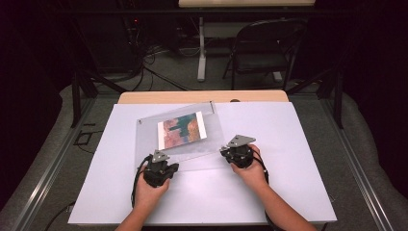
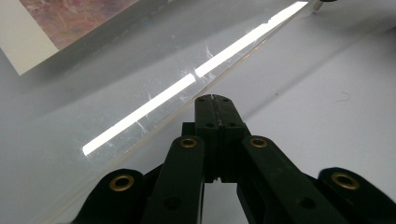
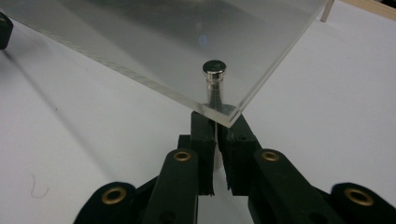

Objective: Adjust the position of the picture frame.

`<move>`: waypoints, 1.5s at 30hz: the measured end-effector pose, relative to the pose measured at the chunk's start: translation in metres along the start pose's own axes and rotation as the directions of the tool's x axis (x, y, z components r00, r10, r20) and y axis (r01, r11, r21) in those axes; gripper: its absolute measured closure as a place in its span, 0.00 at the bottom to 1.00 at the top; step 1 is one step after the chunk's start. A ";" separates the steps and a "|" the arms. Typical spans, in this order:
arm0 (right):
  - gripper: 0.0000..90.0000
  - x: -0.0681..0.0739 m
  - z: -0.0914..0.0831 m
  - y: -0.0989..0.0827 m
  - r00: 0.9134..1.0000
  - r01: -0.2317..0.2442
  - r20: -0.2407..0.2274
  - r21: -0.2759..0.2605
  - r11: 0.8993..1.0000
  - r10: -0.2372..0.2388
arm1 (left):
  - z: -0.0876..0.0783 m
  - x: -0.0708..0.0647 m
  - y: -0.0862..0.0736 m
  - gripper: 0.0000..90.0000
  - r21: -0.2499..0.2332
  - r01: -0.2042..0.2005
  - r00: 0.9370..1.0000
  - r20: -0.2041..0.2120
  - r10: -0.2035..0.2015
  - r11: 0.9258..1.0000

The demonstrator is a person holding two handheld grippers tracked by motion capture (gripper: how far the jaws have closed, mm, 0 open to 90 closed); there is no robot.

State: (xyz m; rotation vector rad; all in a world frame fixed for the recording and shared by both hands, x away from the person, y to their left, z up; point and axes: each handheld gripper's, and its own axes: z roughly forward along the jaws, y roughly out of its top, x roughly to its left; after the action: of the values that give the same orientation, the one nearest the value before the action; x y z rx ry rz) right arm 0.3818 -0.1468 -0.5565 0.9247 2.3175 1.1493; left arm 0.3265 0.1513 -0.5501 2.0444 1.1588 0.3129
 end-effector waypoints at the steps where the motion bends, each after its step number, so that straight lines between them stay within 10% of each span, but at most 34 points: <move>1: 0.93 0.000 0.000 0.000 1.000 0.002 0.000 0.002 1.000 -0.002 | 0.000 0.000 0.000 1.00 0.001 -0.002 1.000 0.001 0.002 1.000; 27: 0.95 0.026 -0.039 -0.014 0.999 0.032 -0.010 0.038 0.999 -0.031 | 0.001 -0.001 0.008 1.00 -0.004 0.003 1.000 0.015 -0.003 1.000; 45: 0.95 0.083 -0.063 -0.029 0.998 -0.001 -0.063 0.028 1.000 0.003 | 0.022 0.011 0.030 1.00 0.003 0.010 1.000 0.005 -0.010 1.000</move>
State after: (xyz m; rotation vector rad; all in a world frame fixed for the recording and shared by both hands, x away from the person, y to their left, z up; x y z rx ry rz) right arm 0.2744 -0.1359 -0.5472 0.9130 2.3889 1.1656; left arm 0.3630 0.1403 -0.5453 2.0400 1.1665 0.3013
